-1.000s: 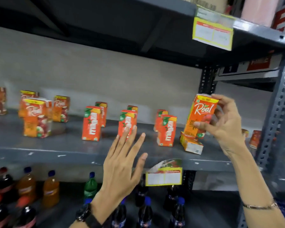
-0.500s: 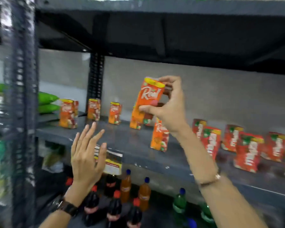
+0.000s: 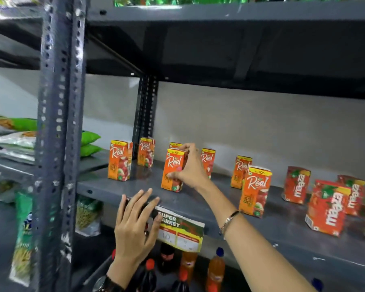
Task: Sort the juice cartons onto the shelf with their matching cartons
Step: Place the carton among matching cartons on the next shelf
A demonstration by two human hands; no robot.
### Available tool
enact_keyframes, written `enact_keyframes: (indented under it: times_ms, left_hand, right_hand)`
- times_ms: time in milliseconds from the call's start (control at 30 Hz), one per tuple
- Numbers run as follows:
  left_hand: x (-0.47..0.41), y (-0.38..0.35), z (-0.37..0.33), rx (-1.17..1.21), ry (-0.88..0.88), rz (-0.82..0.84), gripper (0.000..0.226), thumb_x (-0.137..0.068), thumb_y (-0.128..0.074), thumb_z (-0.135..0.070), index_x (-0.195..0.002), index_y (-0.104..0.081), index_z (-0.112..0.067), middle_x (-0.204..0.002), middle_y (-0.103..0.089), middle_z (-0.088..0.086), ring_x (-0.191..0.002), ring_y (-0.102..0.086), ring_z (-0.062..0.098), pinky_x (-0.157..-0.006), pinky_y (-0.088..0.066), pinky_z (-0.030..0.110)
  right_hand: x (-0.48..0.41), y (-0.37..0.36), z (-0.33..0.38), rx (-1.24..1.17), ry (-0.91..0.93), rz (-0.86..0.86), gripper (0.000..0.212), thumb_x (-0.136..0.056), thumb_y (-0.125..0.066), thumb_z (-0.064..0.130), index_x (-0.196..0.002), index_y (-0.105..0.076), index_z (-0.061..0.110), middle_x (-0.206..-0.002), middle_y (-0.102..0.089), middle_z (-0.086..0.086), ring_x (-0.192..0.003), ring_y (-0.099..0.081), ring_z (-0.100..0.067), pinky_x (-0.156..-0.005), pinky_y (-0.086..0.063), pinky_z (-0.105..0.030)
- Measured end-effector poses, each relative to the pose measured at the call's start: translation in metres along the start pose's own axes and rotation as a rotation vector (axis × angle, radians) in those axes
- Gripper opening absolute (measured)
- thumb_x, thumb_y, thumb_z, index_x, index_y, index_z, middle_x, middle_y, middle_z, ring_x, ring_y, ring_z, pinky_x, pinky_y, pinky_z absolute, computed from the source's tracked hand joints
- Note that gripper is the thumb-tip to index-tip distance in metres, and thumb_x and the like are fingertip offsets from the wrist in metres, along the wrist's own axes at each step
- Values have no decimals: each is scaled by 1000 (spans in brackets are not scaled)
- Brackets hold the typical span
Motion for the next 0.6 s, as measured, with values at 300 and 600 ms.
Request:
enact_keyframes:
  times_ms: [300, 600]
  left_hand:
    - [-4, 6, -12, 69, 72, -75, 40, -97, -37, -41, -116, -58, -13, -133, -51, 15, -126, -45, 25, -114, -23, 46]
    - [-33, 0, -151, 487, 17, -262, 35, -97, -36, -37, -113, -53, -11, -138, -45, -17, -123, -47, 26, -105, -34, 56]
  right_hand:
    - [16, 4, -3, -33, -30, -16, 109, -62, -82, 16, -143, -10, 24, -146, -29, -7, -133, -35, -22, -108, -37, -45]
    - [74, 127, 38, -310, 268, -210, 64, -70, -75, 7, -123, -44, 25, -104, -53, 10, -92, -58, -7, -80, -54, -25]
Point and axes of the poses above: each hand's wrist, its own x-axis away from the middle knuckle, its own y-axis out of the back of the hand, z = x × y, the point moved 2 cm from there along -x, towards the middle knuckle
